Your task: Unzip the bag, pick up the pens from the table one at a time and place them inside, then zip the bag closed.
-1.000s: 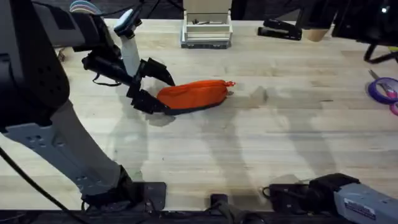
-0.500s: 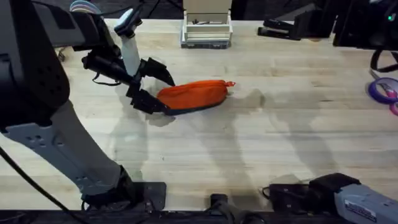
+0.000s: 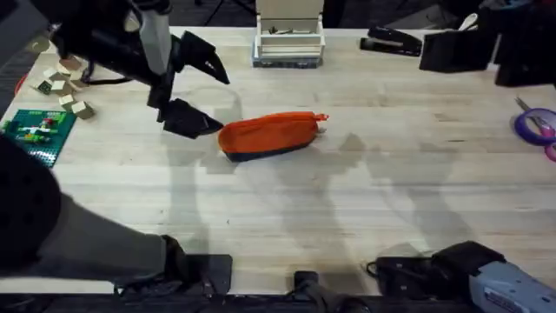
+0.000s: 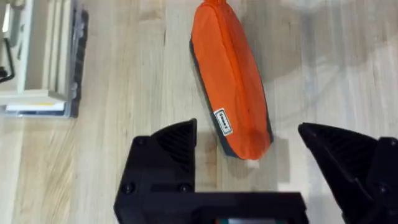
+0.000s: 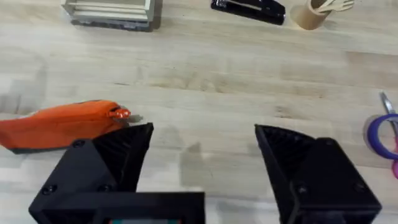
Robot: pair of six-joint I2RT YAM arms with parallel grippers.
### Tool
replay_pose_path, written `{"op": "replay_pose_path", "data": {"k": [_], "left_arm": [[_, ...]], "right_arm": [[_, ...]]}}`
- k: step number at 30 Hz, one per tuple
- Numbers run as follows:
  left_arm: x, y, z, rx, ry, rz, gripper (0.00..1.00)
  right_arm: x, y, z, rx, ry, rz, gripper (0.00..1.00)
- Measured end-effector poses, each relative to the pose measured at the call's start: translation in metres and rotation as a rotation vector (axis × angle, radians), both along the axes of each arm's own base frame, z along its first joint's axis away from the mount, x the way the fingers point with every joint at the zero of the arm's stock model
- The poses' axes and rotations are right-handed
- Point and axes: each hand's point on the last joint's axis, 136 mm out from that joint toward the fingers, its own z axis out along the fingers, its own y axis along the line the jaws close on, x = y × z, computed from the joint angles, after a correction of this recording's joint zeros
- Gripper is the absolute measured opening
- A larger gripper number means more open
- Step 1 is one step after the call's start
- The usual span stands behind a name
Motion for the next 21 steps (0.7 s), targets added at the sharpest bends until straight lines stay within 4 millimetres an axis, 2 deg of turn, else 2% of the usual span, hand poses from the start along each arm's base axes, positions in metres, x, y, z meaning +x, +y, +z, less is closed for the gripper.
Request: {"op": "replay_pose_path", "data": {"k": [5, 6, 8, 9, 13, 14, 18, 19, 21], "left_arm": [[-0.011, 0.000, 0.027, 0.032, -0.030, 0.070, 0.996], [-0.020, 0.000, 0.046, 0.050, -0.070, 0.110, 0.996], [-0.028, 0.000, 0.059, 0.066, -0.097, 0.147, 0.995], [-0.041, 0.001, 0.077, 0.085, -0.128, 0.208, 0.995], [-0.057, 0.001, 0.096, 0.092, -0.140, 0.304, 0.995], [-0.067, 0.000, 0.106, 0.078, -0.130, 0.374, 0.995], [-0.082, -0.001, 0.116, 0.059, -0.093, 0.467, 0.995], [-0.095, -0.002, 0.120, 0.051, -0.072, 0.513, 0.995], [-0.101, -0.003, 0.123, 0.048, -0.073, 0.532, 0.995]], "right_arm": [[-0.012, -0.002, 0.002, -0.002, 0.000, 0.011, 0.997], [-0.019, -0.001, 0.002, 0.005, 0.004, 0.028, 0.998], [-0.026, 0.000, 0.001, 0.013, 0.019, 0.047, 0.998], [-0.035, 0.004, -0.006, 0.025, 0.060, 0.075, 0.998], [-0.045, 0.015, -0.014, 0.054, 0.112, 0.142, 0.998], [-0.053, 0.025, -0.018, 0.078, 0.143, 0.209, 0.998], [-0.058, 0.033, -0.020, 0.099, 0.167, 0.259, 0.998], [-0.060, 0.036, -0.021, 0.107, 0.170, 0.277, 0.997], [-0.060, 0.037, -0.020, 0.109, 0.171, 0.281, 0.997]]}}
